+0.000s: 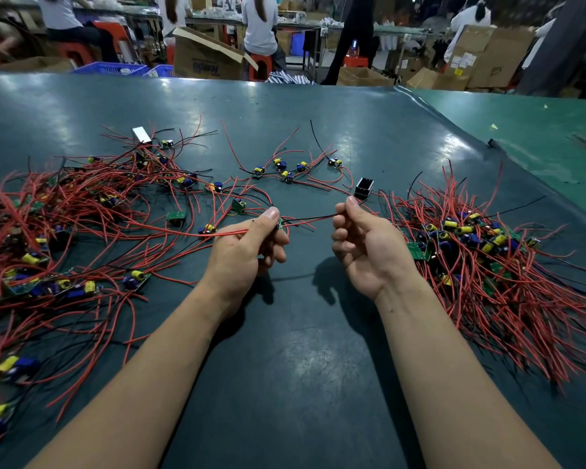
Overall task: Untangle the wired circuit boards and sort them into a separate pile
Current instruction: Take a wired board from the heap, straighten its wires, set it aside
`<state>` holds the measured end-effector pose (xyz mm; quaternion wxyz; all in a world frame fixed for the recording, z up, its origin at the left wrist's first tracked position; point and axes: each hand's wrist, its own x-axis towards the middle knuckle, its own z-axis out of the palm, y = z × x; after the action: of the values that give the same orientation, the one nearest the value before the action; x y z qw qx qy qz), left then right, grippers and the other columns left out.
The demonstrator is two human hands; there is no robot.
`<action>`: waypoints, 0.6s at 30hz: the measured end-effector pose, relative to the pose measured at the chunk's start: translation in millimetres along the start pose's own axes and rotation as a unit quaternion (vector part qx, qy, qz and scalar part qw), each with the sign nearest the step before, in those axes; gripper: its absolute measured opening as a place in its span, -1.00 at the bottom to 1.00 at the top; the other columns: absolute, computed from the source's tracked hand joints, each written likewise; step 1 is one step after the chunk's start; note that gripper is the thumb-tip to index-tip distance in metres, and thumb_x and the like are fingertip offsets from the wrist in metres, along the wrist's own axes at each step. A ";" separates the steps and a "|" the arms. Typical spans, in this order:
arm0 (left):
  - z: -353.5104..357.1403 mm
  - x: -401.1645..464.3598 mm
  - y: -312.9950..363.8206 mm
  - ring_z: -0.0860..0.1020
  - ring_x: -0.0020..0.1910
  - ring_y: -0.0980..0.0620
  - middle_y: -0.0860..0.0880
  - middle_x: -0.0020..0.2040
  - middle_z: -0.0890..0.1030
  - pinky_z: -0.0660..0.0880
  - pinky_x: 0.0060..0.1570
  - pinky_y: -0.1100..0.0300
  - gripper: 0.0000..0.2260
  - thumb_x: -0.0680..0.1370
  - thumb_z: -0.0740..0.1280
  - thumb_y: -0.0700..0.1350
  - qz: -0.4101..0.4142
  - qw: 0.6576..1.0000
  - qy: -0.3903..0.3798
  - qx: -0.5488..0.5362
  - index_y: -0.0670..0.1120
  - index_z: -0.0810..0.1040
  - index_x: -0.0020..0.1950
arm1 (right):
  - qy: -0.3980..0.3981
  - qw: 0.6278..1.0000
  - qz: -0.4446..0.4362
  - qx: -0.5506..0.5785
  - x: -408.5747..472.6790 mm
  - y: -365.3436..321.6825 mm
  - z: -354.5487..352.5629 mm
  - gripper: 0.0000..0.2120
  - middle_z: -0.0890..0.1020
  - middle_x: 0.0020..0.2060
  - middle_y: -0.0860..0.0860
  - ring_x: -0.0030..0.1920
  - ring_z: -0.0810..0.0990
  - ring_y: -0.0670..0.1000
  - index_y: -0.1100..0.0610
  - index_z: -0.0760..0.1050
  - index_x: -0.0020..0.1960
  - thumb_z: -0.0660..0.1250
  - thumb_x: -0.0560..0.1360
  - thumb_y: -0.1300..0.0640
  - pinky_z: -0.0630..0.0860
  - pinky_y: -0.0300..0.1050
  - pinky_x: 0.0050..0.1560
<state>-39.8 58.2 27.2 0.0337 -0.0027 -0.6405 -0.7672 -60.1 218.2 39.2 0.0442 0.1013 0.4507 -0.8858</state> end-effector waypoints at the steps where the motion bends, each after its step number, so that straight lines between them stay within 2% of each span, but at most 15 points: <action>1: 0.1 -0.1 -0.1 0.43 -0.51 0.14 0.01 -0.49 0.52 0.30 -0.48 0.37 -0.66 0.63 0.25 -0.04 -0.002 1.000 -0.001 0.002 -0.14 0.53 -0.31 | -0.007 0.999 0.015 0.035 -0.2 -1.2 -0.3 -0.75 0.53 -0.49 -0.02 -0.55 0.42 -0.15 0.17 0.48 -0.19 0.22 0.63 0.10 0.26 -0.38 -0.61; 3: -0.2 0.2 0.0 0.42 -0.52 0.15 0.01 -0.50 0.51 0.29 -0.48 0.38 -0.65 0.63 0.24 -0.03 -0.005 1.000 0.000 0.002 -0.14 0.53 -0.31 | -0.013 0.996 0.036 0.078 0.2 -2.3 -0.4 -0.71 0.51 -0.50 0.00 -0.57 0.40 -0.14 0.16 0.45 -0.21 0.18 0.65 0.07 0.23 -0.38 -0.63; 6: -0.6 0.4 1.1 0.43 -0.51 0.14 0.01 -0.49 0.51 0.29 -0.48 0.38 -0.66 0.62 0.24 -0.04 -0.007 1.000 -0.002 0.000 -0.15 0.53 -0.30 | -0.013 0.996 0.043 0.074 0.3 -2.2 -1.1 -0.66 0.45 -0.51 -0.01 -0.60 0.33 -0.13 0.15 0.42 -0.24 0.16 0.65 0.02 0.17 -0.37 -0.66; 11: 0.2 -2.7 1.4 0.45 -0.51 0.13 0.00 -0.48 0.53 0.31 -0.46 0.38 -0.66 0.61 0.25 -0.02 -0.004 0.999 -0.031 0.026 -0.18 0.53 -0.28 | -0.030 0.991 0.077 0.107 -1.8 -3.5 -2.2 -0.66 0.37 -0.56 -0.02 -0.64 0.24 -0.13 0.12 0.35 -0.31 0.16 0.63 0.06 0.10 -0.34 -0.72; 16: -1.3 -0.5 0.7 0.45 -0.52 0.15 0.01 -0.48 0.54 0.32 -0.48 0.38 -0.67 0.63 0.24 -0.06 -0.003 1.000 -0.013 0.013 -0.19 0.53 -0.27 | 0.047 0.999 0.007 0.019 2.5 -0.5 -2.4 -0.70 0.45 -0.55 -0.05 -0.63 0.30 -0.16 0.14 0.46 -0.23 0.21 0.64 0.04 0.12 -0.37 -0.67; 18: -1.6 0.3 -0.2 0.44 -0.52 0.15 0.02 -0.48 0.54 0.30 -0.49 0.37 -0.68 0.62 0.25 -0.05 -0.007 1.000 -0.010 0.009 -0.18 0.52 -0.27 | 0.069 0.997 -0.008 0.023 4.3 0.9 -3.3 -0.69 0.45 -0.56 -0.06 -0.63 0.31 -0.16 0.14 0.46 -0.23 0.20 0.64 0.04 0.13 -0.37 -0.66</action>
<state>-40.1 56.7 26.7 0.0215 -0.0058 -0.6479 -0.7614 -63.6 220.3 35.6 0.0037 0.1599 0.4329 -0.8871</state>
